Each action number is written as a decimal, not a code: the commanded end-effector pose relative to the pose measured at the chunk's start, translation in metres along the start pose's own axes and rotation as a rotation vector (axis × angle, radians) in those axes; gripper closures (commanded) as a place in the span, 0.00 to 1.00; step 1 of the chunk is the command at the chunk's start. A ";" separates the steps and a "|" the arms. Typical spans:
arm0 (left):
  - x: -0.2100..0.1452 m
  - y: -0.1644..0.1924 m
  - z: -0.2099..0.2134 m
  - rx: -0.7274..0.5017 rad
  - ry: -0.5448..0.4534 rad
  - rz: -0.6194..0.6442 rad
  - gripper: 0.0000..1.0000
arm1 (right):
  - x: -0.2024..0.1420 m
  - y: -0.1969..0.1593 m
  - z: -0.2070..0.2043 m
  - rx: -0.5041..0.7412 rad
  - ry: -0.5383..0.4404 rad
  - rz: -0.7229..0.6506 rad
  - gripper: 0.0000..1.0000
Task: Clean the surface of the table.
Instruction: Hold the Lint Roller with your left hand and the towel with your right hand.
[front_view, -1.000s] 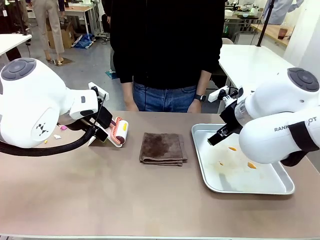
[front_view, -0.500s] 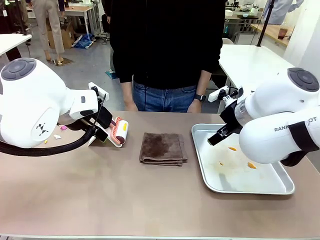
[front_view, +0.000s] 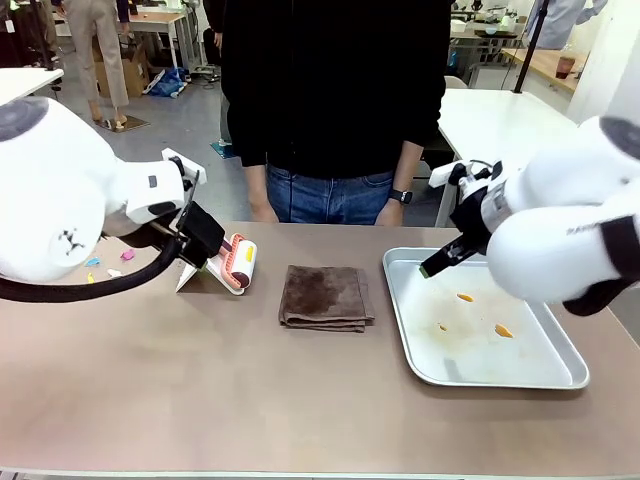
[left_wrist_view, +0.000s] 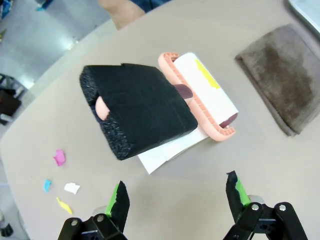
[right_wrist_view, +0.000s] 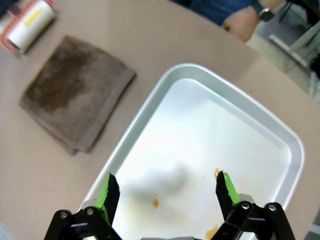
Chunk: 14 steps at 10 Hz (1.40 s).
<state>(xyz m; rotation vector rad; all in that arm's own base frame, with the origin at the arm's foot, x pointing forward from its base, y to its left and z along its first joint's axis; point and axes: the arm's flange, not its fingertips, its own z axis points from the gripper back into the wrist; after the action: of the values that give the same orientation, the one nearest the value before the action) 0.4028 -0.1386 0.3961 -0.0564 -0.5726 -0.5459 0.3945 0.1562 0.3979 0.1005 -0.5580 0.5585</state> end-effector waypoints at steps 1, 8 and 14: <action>-0.023 0.015 0.047 -0.108 -0.034 0.004 0.00 | 0.010 -0.018 0.049 0.095 0.073 -0.094 0.00; -0.137 0.158 0.118 -0.680 -0.268 0.204 0.00 | -0.085 -0.067 0.178 0.534 -0.084 -0.504 0.00; -0.186 0.185 0.095 -0.891 -0.578 0.438 0.00 | -0.176 -0.208 0.151 0.791 -0.206 -0.859 0.00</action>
<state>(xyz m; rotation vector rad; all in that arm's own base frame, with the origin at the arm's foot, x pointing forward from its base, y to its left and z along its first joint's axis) 0.3204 0.1378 0.4011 -1.1811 -0.7836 -0.3167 0.3005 -0.1495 0.4735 1.0347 -0.4304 -0.1198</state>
